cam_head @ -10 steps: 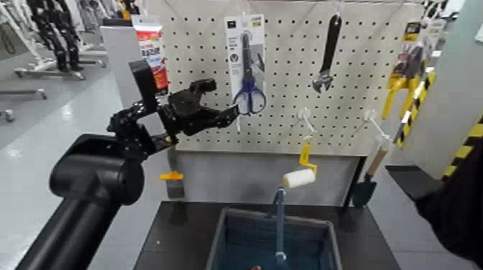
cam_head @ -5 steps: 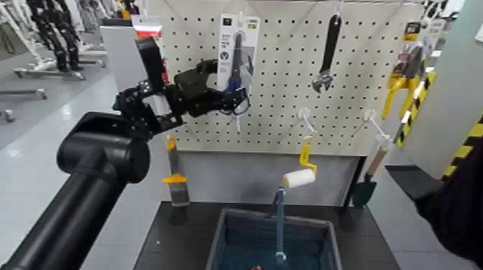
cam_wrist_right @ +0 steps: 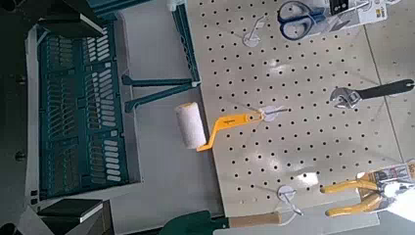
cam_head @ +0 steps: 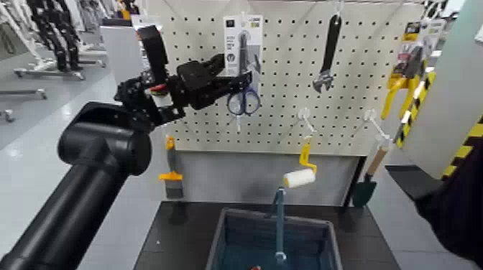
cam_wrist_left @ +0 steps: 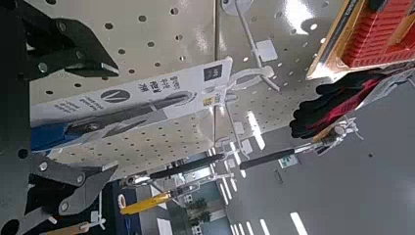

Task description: Put the blue scissors into the crate.

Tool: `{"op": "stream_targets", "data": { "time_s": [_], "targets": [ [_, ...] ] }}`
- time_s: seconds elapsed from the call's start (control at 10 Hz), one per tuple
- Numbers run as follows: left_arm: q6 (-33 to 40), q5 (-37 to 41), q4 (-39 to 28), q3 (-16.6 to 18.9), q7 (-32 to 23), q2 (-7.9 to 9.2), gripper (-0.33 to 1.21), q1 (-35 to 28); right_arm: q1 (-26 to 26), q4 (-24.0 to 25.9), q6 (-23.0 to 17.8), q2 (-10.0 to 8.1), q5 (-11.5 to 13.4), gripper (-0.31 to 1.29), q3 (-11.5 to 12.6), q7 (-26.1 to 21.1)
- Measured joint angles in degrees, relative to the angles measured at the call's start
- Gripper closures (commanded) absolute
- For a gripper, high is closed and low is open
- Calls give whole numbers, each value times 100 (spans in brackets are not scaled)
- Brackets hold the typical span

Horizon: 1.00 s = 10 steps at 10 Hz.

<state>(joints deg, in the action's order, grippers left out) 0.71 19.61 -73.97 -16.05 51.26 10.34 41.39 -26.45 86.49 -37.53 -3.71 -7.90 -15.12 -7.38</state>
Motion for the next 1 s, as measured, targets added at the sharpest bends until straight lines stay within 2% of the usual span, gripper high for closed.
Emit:
{"op": "stream_targets", "data": {
  "time_s": [1.0],
  "targets": [
    [-9, -37, -81, 58, -11, 5, 115, -7, 0, -9, -9, 1, -1, 8, 0, 0]
  ]
}}
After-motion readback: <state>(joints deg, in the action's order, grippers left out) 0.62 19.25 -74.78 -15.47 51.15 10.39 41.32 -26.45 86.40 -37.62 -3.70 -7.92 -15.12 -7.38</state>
